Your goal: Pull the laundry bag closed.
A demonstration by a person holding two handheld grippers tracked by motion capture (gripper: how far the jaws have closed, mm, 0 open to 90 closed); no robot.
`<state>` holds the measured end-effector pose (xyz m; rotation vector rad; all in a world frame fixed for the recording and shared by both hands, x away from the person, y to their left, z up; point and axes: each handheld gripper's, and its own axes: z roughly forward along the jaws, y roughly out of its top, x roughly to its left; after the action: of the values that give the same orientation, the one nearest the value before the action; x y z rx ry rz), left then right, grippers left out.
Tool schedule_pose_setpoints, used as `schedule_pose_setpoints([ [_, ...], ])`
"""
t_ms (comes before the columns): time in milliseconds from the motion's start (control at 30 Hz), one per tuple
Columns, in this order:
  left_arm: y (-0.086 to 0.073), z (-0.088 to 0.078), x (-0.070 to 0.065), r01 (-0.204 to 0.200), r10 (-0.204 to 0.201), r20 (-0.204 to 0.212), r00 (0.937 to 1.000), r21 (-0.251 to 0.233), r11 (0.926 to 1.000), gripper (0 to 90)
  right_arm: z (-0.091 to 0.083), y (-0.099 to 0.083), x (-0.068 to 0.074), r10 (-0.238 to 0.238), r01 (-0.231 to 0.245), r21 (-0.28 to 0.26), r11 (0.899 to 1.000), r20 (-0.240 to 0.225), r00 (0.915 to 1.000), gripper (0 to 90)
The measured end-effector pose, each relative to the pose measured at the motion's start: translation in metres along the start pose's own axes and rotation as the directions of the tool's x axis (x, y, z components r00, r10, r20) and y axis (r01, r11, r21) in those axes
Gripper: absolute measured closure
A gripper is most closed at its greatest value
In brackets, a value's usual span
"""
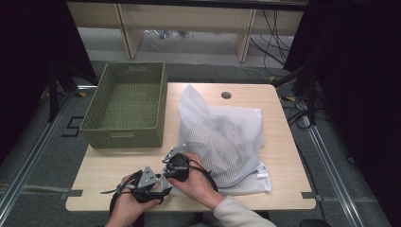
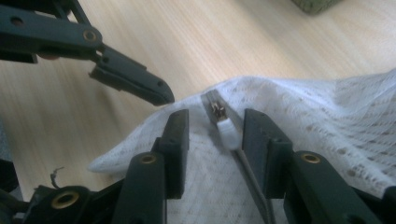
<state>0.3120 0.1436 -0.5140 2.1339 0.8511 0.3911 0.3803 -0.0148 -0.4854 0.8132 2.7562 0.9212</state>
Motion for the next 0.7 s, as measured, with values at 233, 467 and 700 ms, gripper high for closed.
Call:
schedule_pose_setpoints([
  [233,0.001,-0.001,0.005,0.015,-0.015,0.0,0.9999,0.017,0.9997,39.3,-0.006,0.001,-0.001,0.0,0.0,-0.005,1.0,0.006,1.0,64.9],
  [467,0.0,0.0,0.005,0.009,-0.009,0.005,0.9999,0.024,0.9997,39.6,0.003,0.0,-0.004,-0.024,0.024,-0.006,1.0,0.005,0.9997,65.2],
  [700,-0.001,0.0,0.005,0.009,-0.009,-0.009,0.9999,0.008,0.9999,39.7,0.006,0.001,-0.004,-0.035,0.035,0.027,0.999,-0.011,0.9993,66.2],
])
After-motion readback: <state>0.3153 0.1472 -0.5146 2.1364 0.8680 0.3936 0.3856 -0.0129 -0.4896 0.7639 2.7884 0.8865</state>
